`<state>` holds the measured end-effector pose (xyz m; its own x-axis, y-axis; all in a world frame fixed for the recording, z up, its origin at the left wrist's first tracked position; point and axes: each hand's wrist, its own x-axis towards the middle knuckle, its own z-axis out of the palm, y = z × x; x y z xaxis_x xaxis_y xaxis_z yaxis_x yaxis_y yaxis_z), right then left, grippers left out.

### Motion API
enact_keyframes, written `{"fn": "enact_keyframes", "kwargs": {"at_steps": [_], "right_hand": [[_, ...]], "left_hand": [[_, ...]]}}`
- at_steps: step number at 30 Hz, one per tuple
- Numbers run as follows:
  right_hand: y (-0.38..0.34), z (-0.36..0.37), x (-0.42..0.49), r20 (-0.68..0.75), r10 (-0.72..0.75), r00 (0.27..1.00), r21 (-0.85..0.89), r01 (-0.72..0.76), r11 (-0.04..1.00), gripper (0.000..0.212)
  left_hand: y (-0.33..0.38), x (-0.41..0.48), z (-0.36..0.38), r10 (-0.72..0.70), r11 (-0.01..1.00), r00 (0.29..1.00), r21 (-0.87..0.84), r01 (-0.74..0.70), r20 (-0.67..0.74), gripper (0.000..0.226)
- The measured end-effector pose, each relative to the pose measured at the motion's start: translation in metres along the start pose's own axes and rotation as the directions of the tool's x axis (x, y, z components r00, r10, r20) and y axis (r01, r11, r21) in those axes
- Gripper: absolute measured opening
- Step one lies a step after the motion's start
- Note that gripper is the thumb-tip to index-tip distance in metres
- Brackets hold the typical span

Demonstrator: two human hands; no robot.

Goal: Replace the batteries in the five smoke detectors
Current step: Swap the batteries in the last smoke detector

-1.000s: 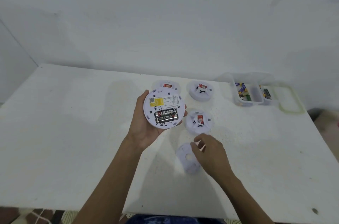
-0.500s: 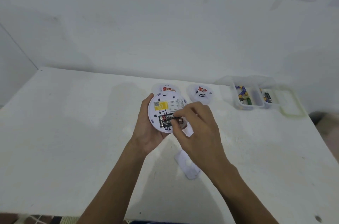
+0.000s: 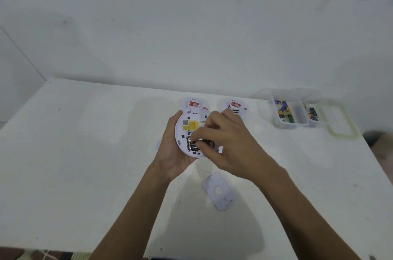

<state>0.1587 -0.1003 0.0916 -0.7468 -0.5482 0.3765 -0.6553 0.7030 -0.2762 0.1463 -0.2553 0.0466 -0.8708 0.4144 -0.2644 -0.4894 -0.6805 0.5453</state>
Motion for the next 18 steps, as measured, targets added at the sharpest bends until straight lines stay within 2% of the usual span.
{"fn": "enact_keyframes", "kwargs": {"at_steps": [7, 11, 13, 18], "right_hand": [[0.000, -0.008, 0.009, 0.140, -0.061, 0.988, -0.057, 0.070, 0.996, 0.016], [0.000, -0.011, 0.016, 0.216, -0.108, 0.970, -0.123, 0.136, 0.983, 0.015], [0.000, -0.013, 0.019, 0.260, -0.120, 0.958, -0.144, 0.162, 0.976, 0.014], [0.000, -0.016, 0.023, 0.325, -0.150, 0.934, -0.186, 0.219, 0.958, 0.012]], "left_hand": [[0.001, -0.005, 0.008, 0.049, 0.998, 0.999, 0.047, -0.050, 0.008, 0.046], [0.002, -0.007, 0.010, 0.111, 0.991, 0.994, 0.071, -0.110, -0.001, 0.035], [0.003, -0.006, 0.012, 0.119, 0.988, 0.992, 0.091, -0.123, 0.041, 0.034], [0.002, -0.006, 0.011, 0.102, 0.991, 0.995, 0.082, -0.103, 0.019, 0.033]]}}
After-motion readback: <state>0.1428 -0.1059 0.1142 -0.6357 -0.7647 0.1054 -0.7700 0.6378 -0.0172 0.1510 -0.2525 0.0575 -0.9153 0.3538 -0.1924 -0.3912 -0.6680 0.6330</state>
